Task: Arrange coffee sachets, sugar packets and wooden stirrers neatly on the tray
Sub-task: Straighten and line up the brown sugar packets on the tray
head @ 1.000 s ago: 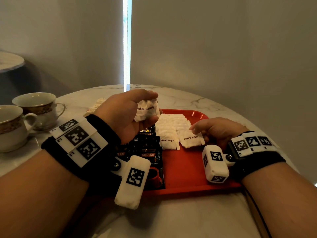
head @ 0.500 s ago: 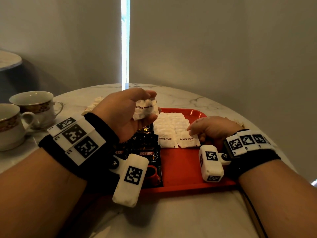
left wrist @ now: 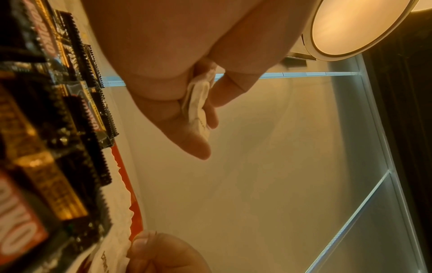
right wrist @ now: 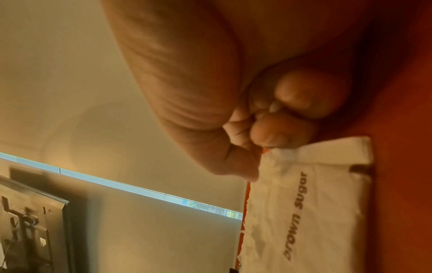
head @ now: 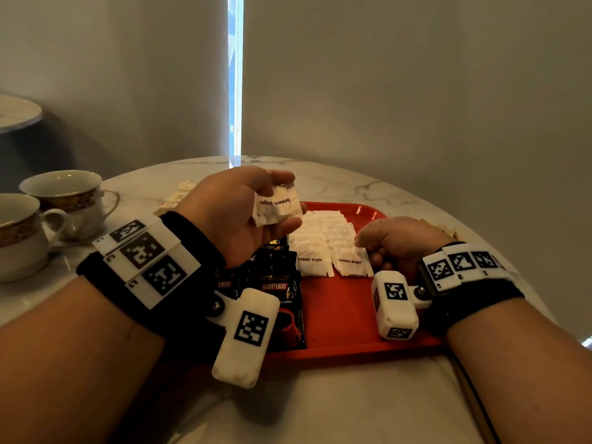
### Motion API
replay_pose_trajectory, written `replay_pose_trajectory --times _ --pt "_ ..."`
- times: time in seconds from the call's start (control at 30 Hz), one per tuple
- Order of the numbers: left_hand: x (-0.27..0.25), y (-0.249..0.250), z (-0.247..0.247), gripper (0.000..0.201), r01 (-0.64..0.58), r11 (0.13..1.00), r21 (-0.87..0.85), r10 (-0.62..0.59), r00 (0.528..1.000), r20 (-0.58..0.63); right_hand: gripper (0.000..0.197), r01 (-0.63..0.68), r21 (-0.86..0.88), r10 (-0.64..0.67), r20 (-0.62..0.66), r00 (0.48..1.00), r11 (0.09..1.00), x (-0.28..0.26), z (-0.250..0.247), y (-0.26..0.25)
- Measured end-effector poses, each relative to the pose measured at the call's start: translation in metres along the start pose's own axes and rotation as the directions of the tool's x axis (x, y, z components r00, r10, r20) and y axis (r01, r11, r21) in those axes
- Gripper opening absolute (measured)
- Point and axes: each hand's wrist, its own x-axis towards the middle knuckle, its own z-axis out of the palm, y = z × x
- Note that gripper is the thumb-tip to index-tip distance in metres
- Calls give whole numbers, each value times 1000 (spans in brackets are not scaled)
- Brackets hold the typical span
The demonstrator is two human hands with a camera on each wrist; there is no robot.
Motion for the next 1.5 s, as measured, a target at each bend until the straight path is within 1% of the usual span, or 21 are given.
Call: replay_pose_trajectory --times 0.13,0.27,0.33,0.37,0.43,0.5,0.57,0.63,0.7,0.73,0.77,0.83,0.9,0.93,1.0,1.03,1.13,1.23,1.33,1.4,1.5 --pt "-2 1 2 32 11 1000 -12 -10 1000 20 8 50 91 -46 -39 998 995 -2 1 -1" --pt "-1 -1 2 41 11 1000 24 -11 999 40 11 211 215 -201 -72 977 954 -10 2 -11" --pt "-2 -1 1 37 7 999 47 -10 998 59 15 284 362 -299 -13 954 888 -20 6 -20" --pt "-2 0 1 35 6 999 49 -9 998 65 15 295 432 -342 33 939 852 -27 9 -25" --pt "-1 0 1 30 7 1000 30 -9 998 70 15 296 502 -408 127 904 813 -41 18 -31" --pt "0 -1 1 26 -5 1000 16 4 997 73 25 310 507 -447 173 878 804 -50 26 -34" --pt "1 -2 0 22 -35 999 33 32 996 83 28 341 487 -468 164 868 804 -53 34 -34" --pt "1 -2 0 19 -60 996 65 54 995 89 37 363 466 -482 162 861 807 -54 41 -33" --pt "2 -2 -1 22 -75 994 86 67 993 94 51 380 445 -488 157 859 811 -56 45 -33" --pt "2 -2 -2 28 -80 993 90 72 993 97 55 389 431 -489 148 859 814 -56 46 -32" --pt "2 -2 -2 34 -84 992 91 75 992 98 52 399 421 -492 137 860 815 -56 47 -32" --pt "2 -2 -2 41 -87 992 87 77 992 102 34 413 417 -495 110 862 810 -57 47 -33" --pt "2 -2 -2 38 -83 994 78 74 992 104 17 423 418 -497 82 864 804 -56 48 -33" --pt "2 -2 -2 31 -80 994 78 72 992 102 15 426 418 -498 74 864 802 -56 48 -33" --pt "2 -1 -1 15 -71 994 85 63 993 95 14 428 418 -497 67 865 801 -56 49 -33" --pt "2 -1 -1 12 -66 994 89 58 994 90 12 426 423 -497 68 865 799 -56 50 -34" --pt "1 0 -1 7 -61 995 82 54 995 86 8 423 452 -503 67 862 785 -57 50 -34" --pt "2 0 -2 5 -65 990 126 57 996 65 8 420 486 -513 71 855 767 -57 51 -35" --pt "3 -1 -2 6 -54 987 149 46 997 58 10 414 548 -526 57 848 727 -55 49 -35" --pt "2 0 0 10 -33 990 137 27 998 48 8 399 614 -527 32 849 681 -55 48 -35" --pt "2 -1 -1 21 -10 987 162 -2 997 77 18 392 658 -538 23 843 642 -55 51 -35"
